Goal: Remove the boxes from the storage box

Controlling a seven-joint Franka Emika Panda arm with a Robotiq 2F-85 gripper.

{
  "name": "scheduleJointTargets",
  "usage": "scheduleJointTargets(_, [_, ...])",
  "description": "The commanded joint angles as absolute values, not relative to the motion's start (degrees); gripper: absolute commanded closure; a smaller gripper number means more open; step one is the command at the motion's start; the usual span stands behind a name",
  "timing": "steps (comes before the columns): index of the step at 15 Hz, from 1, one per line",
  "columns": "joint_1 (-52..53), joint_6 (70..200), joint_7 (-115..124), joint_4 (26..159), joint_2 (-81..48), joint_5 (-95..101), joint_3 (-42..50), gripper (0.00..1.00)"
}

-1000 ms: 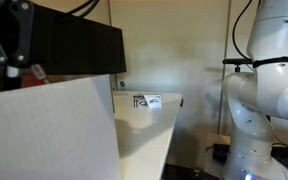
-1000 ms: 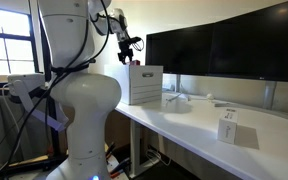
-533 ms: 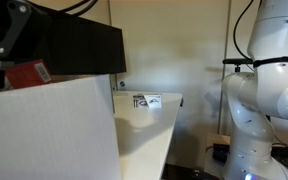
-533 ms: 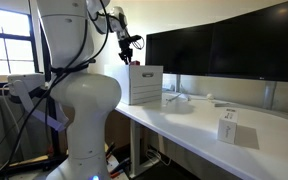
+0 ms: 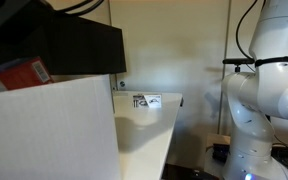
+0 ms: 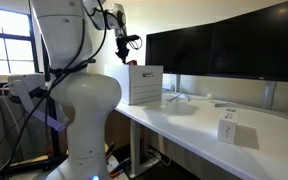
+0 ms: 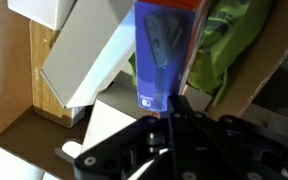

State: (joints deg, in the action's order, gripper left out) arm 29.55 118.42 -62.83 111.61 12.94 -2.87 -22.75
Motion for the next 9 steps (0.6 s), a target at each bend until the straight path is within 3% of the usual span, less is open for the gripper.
scheduleJointTargets(1, [30.73, 117.13, -67.83, 116.29, 16.23, -10.86, -21.20, 0.97])
scheduleJointTargets(4, [30.61, 115.51, -69.57, 116.95, 17.19, -12.66, -20.87, 0.97])
scheduleJointTargets(5, [30.32, 115.39, -69.42, 116.76, 17.42, -11.76, -21.06, 0.71])
scheduleJointTargets(7, [30.08, 115.91, -69.73, 116.66, 17.77, -10.19, -21.23, 0.69])
scheduleJointTargets(9, [29.94, 116.68, -70.28, 116.61, 17.93, -9.20, -21.27, 0.57])
